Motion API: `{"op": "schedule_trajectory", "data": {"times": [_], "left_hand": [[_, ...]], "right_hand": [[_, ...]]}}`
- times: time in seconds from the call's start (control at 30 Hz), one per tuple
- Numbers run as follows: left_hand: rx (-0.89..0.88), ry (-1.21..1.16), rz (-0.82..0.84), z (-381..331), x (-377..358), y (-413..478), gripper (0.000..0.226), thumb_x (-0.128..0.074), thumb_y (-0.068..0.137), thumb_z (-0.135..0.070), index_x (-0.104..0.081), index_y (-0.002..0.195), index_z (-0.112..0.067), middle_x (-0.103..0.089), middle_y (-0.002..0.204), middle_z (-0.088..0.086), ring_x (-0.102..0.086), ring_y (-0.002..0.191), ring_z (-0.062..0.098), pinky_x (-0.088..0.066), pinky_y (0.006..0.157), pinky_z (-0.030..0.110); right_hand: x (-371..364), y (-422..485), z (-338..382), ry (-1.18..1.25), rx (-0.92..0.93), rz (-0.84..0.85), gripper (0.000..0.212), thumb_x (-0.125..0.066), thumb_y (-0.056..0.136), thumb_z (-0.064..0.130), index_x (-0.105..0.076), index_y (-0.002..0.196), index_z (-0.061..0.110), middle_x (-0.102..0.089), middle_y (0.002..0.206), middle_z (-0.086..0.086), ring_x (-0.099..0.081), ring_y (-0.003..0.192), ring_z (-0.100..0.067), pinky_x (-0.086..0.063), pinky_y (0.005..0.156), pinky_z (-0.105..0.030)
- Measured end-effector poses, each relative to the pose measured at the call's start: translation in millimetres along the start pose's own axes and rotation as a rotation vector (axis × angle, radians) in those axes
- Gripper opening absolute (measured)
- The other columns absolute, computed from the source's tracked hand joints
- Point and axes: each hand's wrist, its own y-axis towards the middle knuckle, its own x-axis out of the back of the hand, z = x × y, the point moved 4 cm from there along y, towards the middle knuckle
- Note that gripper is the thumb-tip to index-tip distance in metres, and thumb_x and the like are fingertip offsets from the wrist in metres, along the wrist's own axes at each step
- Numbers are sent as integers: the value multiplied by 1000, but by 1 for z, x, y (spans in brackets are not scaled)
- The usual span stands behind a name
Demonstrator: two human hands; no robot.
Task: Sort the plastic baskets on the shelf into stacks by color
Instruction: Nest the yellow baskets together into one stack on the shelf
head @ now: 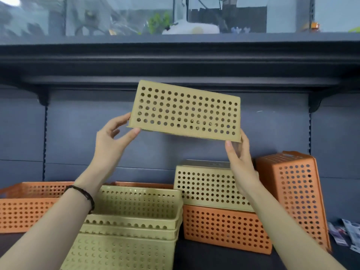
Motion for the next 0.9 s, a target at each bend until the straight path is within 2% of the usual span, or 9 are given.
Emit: {"op": "schedule_trajectory", "data": {"times": [0.13,0.3,0.37,0.5,0.63,0.7,0.77,0.83,0.9], "left_hand": [[8,-55,135,-6,34,3,49,-67,86,-26,-49,126,-48,-54,123,-42,-45,128,-8,-37,106,21],[-3,-55,221,-5,84,1,56,-56,91,-22,-40,143,-34,-58,131,-25,-55,120,-3,-45,90,12],[42,-54,229,-2,101,-2,63,-57,89,-37,-32,146,-40,-57,131,-22,-57,115,-4,-49,90,19],[222,-121,238,15,122,-11,82,-63,64,-75,-30,136,-54,-61,112,-26,-64,95,-6,-46,82,29],[352,-231,282,37,129,-21,108,-66,48,-83,-28,140,-43,-51,128,-22,-54,114,2,-38,102,38],[402,-211,321,44,132,-29,112,-64,50,-84,-25,145,-39,-45,140,-15,-48,124,7,-33,110,45],[462,-167,334,50,136,-36,118,-62,48,-87,-22,149,-38,-38,149,-13,-43,129,7,-31,112,47],[534,-155,298,59,142,-42,122,-63,46,-86,-26,150,-34,-38,150,-12,-41,133,8,-28,114,45],[585,-160,270,66,142,-46,102,-61,59,-81,-42,143,-27,-51,142,-10,-51,126,6,-35,109,36]], "right_hand": [[-39,-10,6,79,-98,-39,33,-43,100,37,-32,132,36,-48,122,29,-41,101,29,-30,98,-21],[-74,-25,12,33,-168,-23,26,-33,103,35,-33,123,19,-52,107,22,-51,71,31,-40,70,-10],[-86,-31,15,9,-180,6,29,-31,102,40,-34,126,24,-56,115,15,-57,82,23,-47,67,-8],[-105,-42,24,85,-139,-7,52,-40,90,63,-40,136,38,-49,142,9,-49,128,-7,-40,108,-42],[-125,-59,22,191,-199,5,69,-47,86,66,-35,147,36,-43,151,12,-42,137,-9,-34,112,-38],[-132,-69,19,254,-282,32,53,-40,94,60,-50,139,33,-58,139,8,-55,127,-11,-43,103,-33],[-138,-77,18,277,-367,44,40,-29,101,50,-64,110,32,-77,100,12,-71,93,-1,-50,82,-25],[-142,-89,26,199,-425,-26,37,-26,102,46,-58,88,34,-73,68,19,-68,64,6,-48,65,-20],[-143,-92,22,99,-480,-53,36,-25,102,50,-53,82,37,-67,68,20,-62,62,5,-45,57,-21]]}}
